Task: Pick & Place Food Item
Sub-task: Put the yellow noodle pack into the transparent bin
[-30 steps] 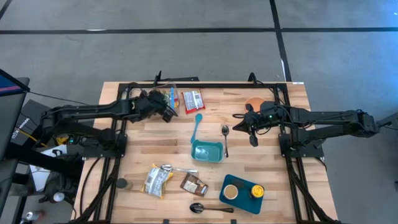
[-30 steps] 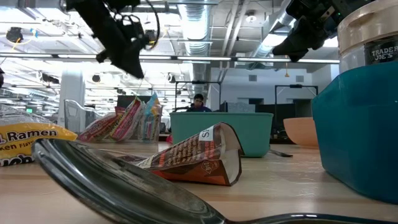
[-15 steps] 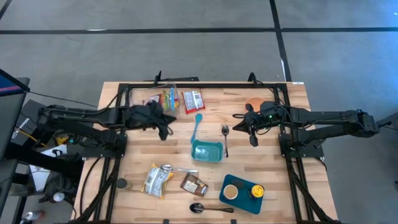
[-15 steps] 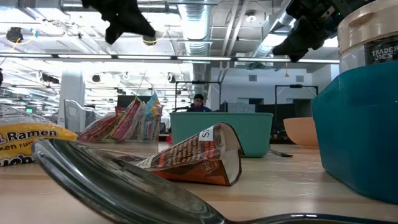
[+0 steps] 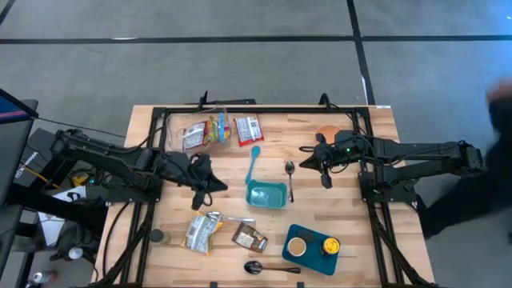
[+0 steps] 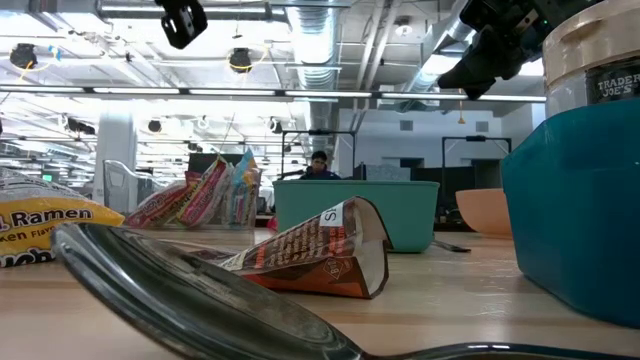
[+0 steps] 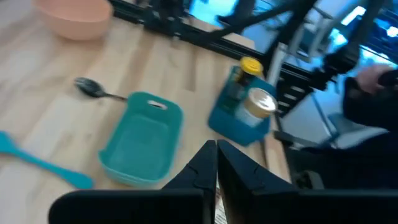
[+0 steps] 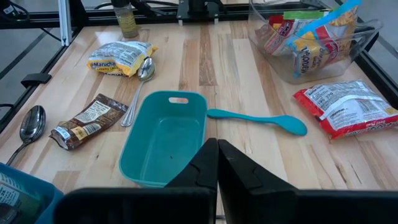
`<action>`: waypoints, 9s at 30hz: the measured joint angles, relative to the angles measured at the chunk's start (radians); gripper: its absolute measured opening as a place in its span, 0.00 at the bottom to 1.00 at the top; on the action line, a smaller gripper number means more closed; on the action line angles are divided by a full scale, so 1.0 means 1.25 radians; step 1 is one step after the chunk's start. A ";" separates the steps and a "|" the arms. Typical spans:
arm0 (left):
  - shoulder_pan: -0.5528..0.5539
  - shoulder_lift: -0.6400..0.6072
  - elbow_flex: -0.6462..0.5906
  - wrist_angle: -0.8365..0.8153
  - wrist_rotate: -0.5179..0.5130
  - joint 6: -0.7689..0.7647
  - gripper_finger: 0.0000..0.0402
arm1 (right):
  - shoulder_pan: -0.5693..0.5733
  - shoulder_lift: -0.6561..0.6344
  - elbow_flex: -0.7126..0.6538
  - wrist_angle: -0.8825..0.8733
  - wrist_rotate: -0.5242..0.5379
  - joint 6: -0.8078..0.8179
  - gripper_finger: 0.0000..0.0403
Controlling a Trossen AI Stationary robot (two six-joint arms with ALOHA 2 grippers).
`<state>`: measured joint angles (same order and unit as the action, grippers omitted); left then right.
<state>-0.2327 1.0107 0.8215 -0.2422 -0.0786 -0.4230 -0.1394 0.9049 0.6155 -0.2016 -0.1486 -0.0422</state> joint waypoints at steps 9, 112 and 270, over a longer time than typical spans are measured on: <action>-0.057 0.012 0.000 -0.001 0.001 -0.128 0.01 | 0.000 0.000 0.000 -0.001 0.000 0.001 0.00; -0.321 0.361 0.115 -0.305 -0.185 -0.470 0.00 | 0.000 0.000 0.000 0.000 0.000 0.013 0.00; -0.185 0.122 0.076 -0.182 -0.688 0.208 0.00 | 0.000 0.000 0.000 0.001 0.000 0.007 0.00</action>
<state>-0.4636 1.1637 0.9161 -0.4693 -0.9391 -0.1634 -0.1398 0.9049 0.6159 -0.2003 -0.1482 -0.0335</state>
